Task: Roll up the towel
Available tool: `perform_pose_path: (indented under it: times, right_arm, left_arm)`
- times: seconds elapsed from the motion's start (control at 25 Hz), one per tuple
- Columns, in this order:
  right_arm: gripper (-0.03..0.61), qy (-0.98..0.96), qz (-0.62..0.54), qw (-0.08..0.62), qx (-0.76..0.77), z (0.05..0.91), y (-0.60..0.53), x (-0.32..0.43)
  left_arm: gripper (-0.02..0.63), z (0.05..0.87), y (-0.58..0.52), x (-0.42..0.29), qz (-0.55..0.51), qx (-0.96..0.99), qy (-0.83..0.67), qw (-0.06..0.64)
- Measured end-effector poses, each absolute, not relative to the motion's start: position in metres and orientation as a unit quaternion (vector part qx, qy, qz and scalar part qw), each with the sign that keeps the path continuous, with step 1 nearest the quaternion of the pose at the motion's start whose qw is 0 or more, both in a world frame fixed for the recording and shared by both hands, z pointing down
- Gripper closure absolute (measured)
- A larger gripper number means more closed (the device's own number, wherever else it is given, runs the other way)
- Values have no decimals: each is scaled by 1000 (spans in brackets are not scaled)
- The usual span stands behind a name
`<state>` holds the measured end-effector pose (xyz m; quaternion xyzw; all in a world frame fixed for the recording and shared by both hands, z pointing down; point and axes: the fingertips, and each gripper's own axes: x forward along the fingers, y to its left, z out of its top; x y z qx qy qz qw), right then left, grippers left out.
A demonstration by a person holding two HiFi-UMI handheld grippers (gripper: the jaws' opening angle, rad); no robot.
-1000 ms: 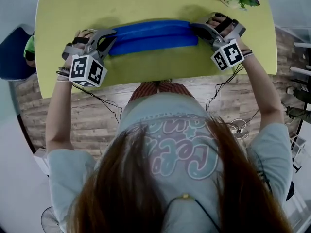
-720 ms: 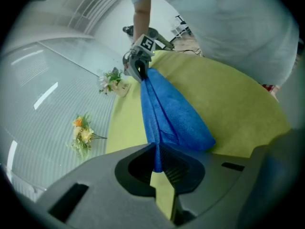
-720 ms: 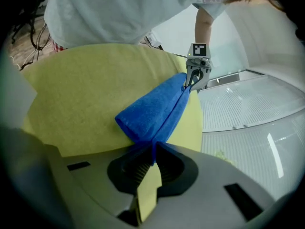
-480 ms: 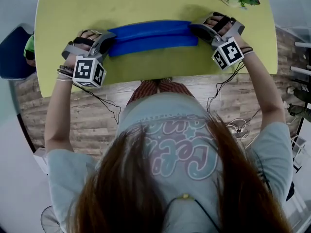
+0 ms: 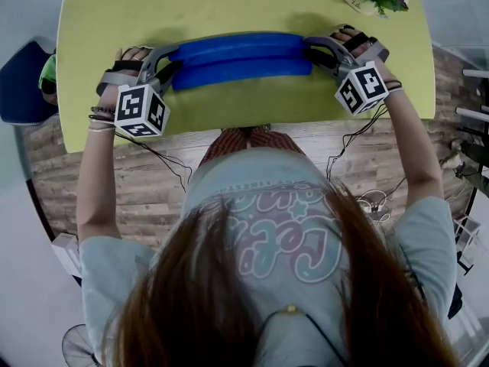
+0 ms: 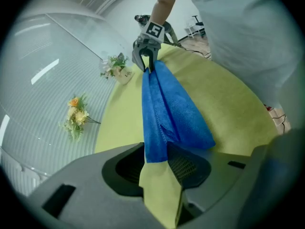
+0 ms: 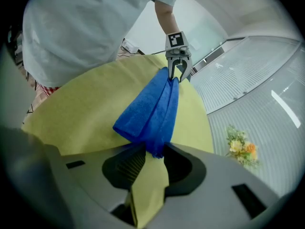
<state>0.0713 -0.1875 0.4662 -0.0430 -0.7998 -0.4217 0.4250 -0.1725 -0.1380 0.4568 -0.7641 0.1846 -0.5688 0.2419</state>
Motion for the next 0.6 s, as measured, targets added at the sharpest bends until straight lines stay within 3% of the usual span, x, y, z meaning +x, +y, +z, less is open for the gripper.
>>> perform_pose_path:
  times: [0.32, 0.6]
  right_arm:
    - [474, -806, -404, 432, -32, 467, -182, 81]
    - [499, -806, -400, 434, -35, 465, -180, 84]
  left_arm:
    - [494, 445, -136, -195, -565, -762, 229, 218]
    - [495, 389, -164, -210, -438, -808, 368, 139]
